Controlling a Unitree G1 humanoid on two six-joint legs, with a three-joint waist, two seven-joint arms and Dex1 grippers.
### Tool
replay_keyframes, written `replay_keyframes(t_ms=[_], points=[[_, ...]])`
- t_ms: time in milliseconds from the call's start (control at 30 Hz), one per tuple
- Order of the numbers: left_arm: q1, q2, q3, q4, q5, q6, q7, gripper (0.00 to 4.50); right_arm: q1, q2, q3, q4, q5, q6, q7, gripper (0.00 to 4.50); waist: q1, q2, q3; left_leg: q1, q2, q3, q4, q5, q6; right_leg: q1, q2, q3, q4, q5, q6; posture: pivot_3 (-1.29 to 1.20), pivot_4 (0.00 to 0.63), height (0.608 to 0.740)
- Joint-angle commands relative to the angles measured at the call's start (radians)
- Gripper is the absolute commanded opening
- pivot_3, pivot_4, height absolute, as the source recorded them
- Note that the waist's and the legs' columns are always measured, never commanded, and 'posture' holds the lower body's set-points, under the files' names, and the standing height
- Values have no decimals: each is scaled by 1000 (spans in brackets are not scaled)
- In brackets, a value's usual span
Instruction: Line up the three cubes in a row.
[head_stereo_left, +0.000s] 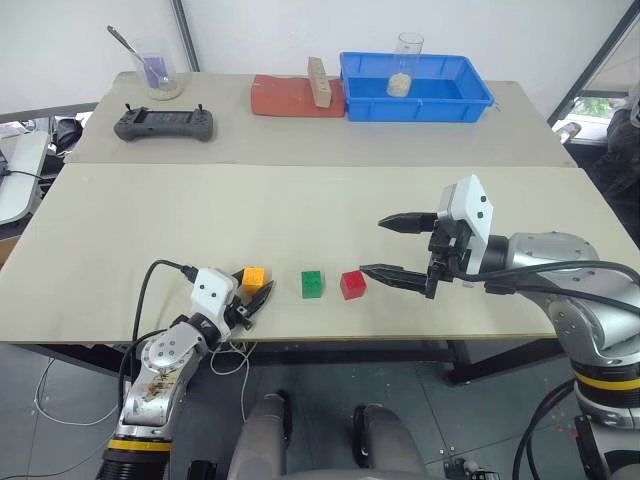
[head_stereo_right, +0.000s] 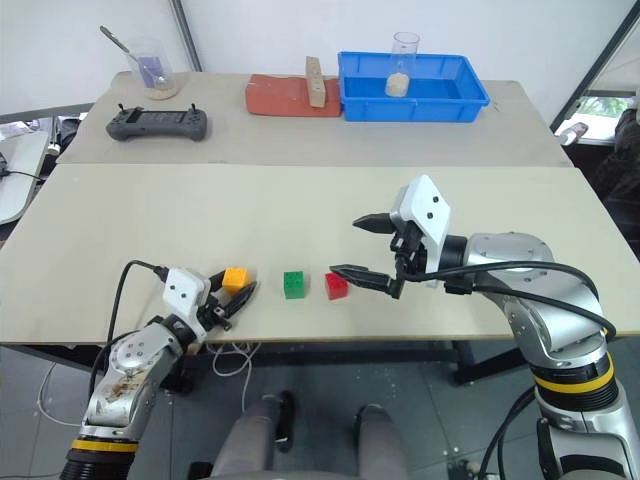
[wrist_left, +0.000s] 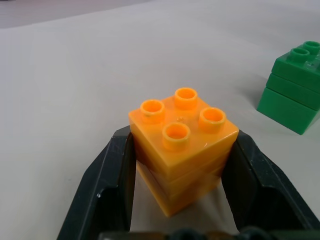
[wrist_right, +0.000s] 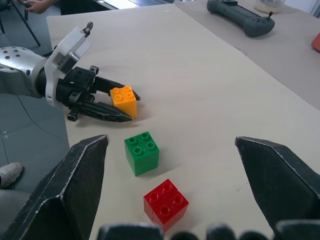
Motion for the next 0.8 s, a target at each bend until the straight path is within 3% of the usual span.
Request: replay_keyframes(t_ms=[33,167,200,533,700,800], points=[[17,-4,-20,3,19,3,7,2413,-11,-6,-20,-13,-6,-30,8,4500,1,0,0,0,0,0,0,0,0,0,0,0,0,0,0,0,150,740],[22,-7,-30,0,23,-4,6,4324,-8,-8,-21,-12,-9,-34,12,4500,2,1,-1,0,0,0,0,0,0,0,0,0,0,-1,-1,0,150,740],[25,-5,-33,0,24,-7,2,4424,-7,-8,-22,-12,-9,-34,14,4500,2,1,-1,0,0,0,0,0,0,0,0,0,0,-1,-1,0,150,740],[78,75,29,-93,-57,65,-71,4424,32,-26,-61,-13,-12,-40,21,4500,-1,2,-2,0,0,0,-1,0,0,0,0,0,0,-3,-5,0,150,740],[42,221,128,-185,-229,198,-211,4424,98,-58,-120,-2,-14,-65,39,4500,0,1,-1,0,1,0,-1,0,0,-1,0,0,0,-3,-6,0,150,740],[-35,400,231,-188,-390,320,-385,4424,153,-96,-168,2,-15,-95,74,4500,4,1,-1,0,1,1,-1,0,-1,-2,0,-2,-1,-3,-6,0,150,740]])
